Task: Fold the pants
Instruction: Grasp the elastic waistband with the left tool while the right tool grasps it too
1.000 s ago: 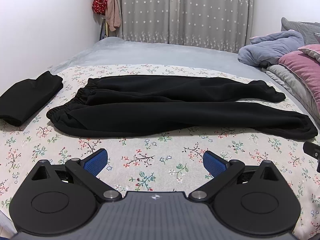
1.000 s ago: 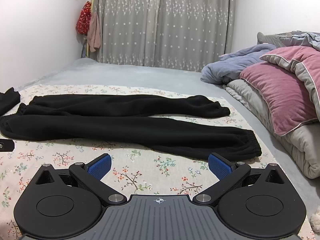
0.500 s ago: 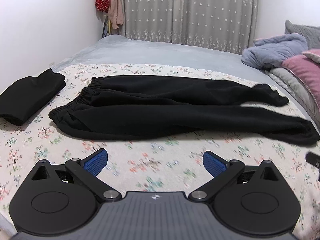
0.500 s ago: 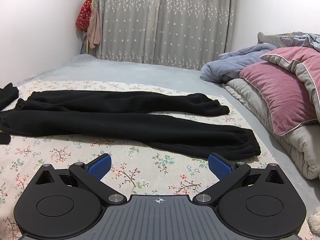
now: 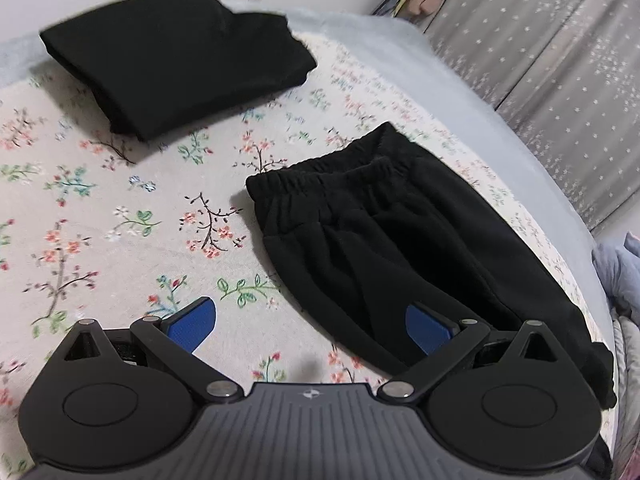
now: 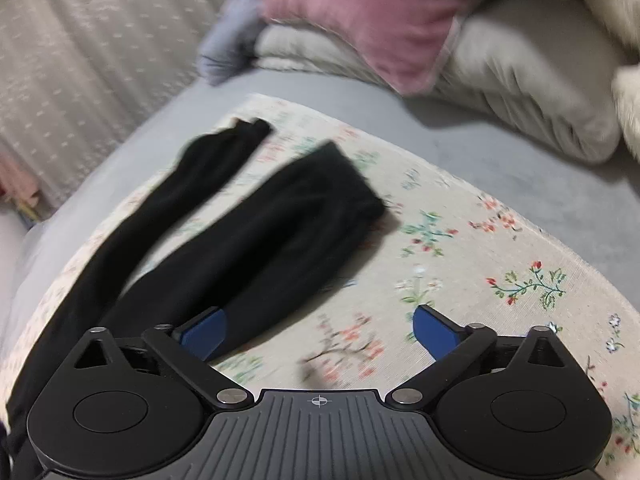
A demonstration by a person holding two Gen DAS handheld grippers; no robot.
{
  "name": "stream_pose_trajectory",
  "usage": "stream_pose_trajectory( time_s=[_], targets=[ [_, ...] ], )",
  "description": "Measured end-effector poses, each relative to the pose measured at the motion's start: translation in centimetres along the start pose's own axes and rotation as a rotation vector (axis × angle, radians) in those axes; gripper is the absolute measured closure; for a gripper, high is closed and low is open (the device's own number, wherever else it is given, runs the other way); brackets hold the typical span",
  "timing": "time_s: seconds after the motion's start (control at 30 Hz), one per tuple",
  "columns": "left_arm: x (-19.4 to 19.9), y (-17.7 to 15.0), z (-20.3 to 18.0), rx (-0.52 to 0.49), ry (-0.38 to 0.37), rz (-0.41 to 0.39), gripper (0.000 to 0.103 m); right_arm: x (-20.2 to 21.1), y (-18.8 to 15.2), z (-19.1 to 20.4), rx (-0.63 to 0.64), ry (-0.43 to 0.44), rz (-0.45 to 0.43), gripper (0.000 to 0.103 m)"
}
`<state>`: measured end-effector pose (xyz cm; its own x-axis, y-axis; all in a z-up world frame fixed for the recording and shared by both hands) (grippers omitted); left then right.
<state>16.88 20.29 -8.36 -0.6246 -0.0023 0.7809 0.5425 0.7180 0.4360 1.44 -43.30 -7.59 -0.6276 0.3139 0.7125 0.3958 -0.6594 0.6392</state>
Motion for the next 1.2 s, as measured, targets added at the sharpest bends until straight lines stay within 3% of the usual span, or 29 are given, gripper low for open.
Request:
stream_pose_trajectory(
  time_s=[0.13,0.27,0.37,0.43,0.47,0.53,0.6,0.7,0.77,0.9,0.97,1.07,1.13,1.2],
  targets=[
    [-1.9,0.7,-0.2,0.043,-0.047,0.019,0.0,-1.8,-0.4,-1.4,-0.058,-0.047,0.016,0.018],
    [-3.3,0.3,-0.7,0.084,-0.084,0.053,0.006,-3.8,0.6,-1.4,-0.107,-0.036,-0.005,0.02],
    [-3.8,0.8,-1.4,0.054,-0.08,0.011,0.011,-5.0,1.4,-1.0,-0.094,-0.024,-0.037,0.035],
    [-4.1,1.5,-1.7,0.066,-0.087,-0.022,0.031,-5.8,1.7,-0.1,-0.047,-0.011,-0.043,0.059],
    [-4.4,1.7,-1.9,0.067,-0.086,-0.031,0.039,-6.2,1.8,0.4,-0.015,-0.01,-0.04,0.064],
    [-4.5,1.8,-2.3,0.041,-0.064,-0.05,0.072,-6.8,2.0,1.3,0.038,-0.009,-0.042,0.086],
    [-3.8,2.1,-2.6,0.052,-0.07,-0.067,0.086,-6.8,2.5,1.7,0.051,0.008,-0.059,0.091],
    [-0.6,4.1,-2.4,0.143,-0.178,-0.097,0.088,-4.6,3.7,1.7,0.048,0.043,-0.118,0.094],
    [2.3,5.5,-2.1,0.162,-0.247,-0.129,0.088,-1.4,5.3,1.7,0.041,0.097,-0.205,0.095],
    [4.5,6.1,0.4,0.142,-0.231,-0.132,0.088,4.4,6.7,0.8,0.036,0.155,-0.289,0.096],
    [3.4,4.9,1.8,0.137,-0.179,-0.064,0.088,5.0,6.1,-0.1,0.085,0.125,-0.249,0.096],
    [2.6,2.9,3.9,0.146,-0.123,0.023,0.088,3.1,3.0,-1.5,0.181,0.048,-0.092,0.096],
    [3.5,2.5,4.5,0.123,-0.116,0.006,0.088,2.6,0.9,-2.2,0.244,-0.018,-0.021,0.096],
    [4.8,2.5,4.7,0.097,-0.118,-0.022,0.088,3.5,-0.2,-2.6,0.236,-0.005,-0.006,0.096]
  ],
)
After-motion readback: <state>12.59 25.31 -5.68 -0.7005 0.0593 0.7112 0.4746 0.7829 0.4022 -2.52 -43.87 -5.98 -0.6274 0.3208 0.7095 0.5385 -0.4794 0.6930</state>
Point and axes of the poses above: each gripper's, at about its wrist camera, not at the fingertips, and x roughly against the way its jaws point, z to its left, y to its top, the point moved 5 cm from there along -x, roughly the way its jaws point, and after that the axes turned 9 degrees about x, right-handed, at the moved point
